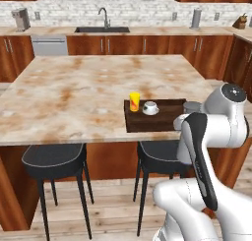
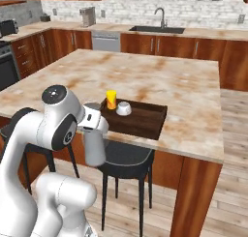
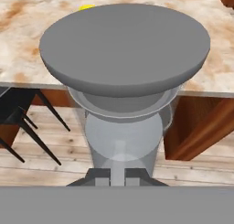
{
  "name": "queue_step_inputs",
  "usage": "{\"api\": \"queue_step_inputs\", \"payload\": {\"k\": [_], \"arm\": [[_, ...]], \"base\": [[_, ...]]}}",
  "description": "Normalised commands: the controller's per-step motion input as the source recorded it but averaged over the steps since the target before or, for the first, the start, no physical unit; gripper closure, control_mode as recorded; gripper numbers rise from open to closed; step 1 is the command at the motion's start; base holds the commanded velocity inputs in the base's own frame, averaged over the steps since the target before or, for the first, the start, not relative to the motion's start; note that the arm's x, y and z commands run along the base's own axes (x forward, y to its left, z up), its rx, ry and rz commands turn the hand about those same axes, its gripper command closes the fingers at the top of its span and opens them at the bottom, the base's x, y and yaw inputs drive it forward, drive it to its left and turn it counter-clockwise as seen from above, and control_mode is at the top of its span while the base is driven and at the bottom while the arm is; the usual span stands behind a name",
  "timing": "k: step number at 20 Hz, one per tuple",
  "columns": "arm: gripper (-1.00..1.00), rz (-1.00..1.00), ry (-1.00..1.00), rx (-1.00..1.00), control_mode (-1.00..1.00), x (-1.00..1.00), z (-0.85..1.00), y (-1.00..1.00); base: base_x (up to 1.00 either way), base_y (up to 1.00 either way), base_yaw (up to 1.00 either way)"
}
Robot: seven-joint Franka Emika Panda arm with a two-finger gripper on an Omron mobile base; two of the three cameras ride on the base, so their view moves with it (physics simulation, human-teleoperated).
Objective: There is a tray on the dining counter. Grab the cup, mug, and pitcher and place them on the tray. The pitcher may be placed next to the tray if it cannot fit the tray.
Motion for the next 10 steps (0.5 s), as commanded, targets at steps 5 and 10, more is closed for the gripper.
{"api": "queue_step_inputs", "payload": {"k": [5, 10], "arm": [[1.00, 0.00, 0.00, 0.00, 1.00, 0.00, 0.00, 0.00], [1.00, 0.00, 0.00, 0.00, 1.00, 0.00, 0.00, 0.00]], "base": [[0.48, -0.02, -0.08], [0.18, 0.00, -0.03]]}}
